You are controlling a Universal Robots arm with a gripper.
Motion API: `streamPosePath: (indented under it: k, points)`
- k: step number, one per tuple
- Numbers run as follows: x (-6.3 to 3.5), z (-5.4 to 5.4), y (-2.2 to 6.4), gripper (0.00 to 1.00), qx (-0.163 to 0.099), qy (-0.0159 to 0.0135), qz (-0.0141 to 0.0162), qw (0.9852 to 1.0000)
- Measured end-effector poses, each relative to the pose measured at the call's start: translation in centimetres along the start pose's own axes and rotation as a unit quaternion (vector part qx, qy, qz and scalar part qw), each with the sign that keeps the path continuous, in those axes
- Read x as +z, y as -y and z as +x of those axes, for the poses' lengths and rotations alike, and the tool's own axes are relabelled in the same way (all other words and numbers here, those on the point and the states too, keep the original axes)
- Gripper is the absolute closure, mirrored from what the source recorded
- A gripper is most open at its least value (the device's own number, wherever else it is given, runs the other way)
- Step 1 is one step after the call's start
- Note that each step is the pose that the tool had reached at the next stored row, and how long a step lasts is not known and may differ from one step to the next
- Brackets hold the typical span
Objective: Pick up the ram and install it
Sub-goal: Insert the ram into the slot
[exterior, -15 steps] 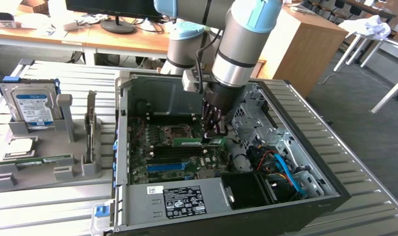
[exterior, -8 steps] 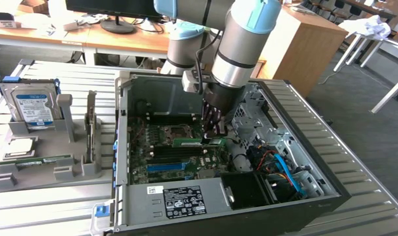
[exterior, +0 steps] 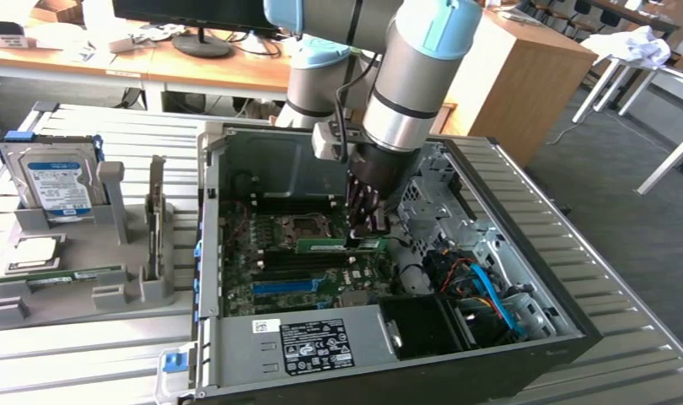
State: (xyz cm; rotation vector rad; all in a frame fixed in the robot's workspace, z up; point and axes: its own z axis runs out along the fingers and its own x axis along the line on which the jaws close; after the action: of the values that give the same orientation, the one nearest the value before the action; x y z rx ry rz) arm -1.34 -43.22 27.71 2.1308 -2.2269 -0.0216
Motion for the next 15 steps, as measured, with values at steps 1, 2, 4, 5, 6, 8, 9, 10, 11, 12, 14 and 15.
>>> streamPosePath:
  k: [1, 2, 4, 5, 6, 8, 9, 10, 11, 12, 14, 15]
  points:
    - [0.03, 0.00, 0.00, 0.87, 0.000, 0.0000, 0.0000, 1.0000]
    - [0.05, 0.00, -0.01, 0.87, 0.000, 0.0000, 0.0000, 1.0000]
    - [0.12, 0.00, -0.05, 0.87, 0.000, 0.0000, 0.0000, 1.0000]
    - [0.16, 0.00, -0.06, 0.87, 0.000, 0.0000, 0.0000, 1.0000]
    - [0.20, 0.00, -0.09, 0.87, 0.000, 0.0001, 0.0000, 1.0000]
    - [0.30, 0.00, -0.16, 0.87, 0.000, 0.0000, 0.0000, 1.0000]
    - [0.35, 0.00, -0.20, 0.87, 0.000, 0.0000, 0.0000, 1.0000]
    - [0.39, 0.00, -0.24, 0.87, 0.000, 0.0000, 0.0000, 1.0000]
    - [0.43, 0.00, -0.33, 0.87, 0.000, 0.0000, 0.0000, 1.0000]
    - [0.47, 0.01, -0.45, 0.87, 0.000, 0.0000, 0.0000, 1.0000]
    - [0.57, 0.02, -0.70, 0.87, 0.000, 0.0000, 0.0000, 1.0000]
    - [0.62, 0.02, -0.80, 0.87, 0.000, 0.0000, 0.0000, 1.0000]
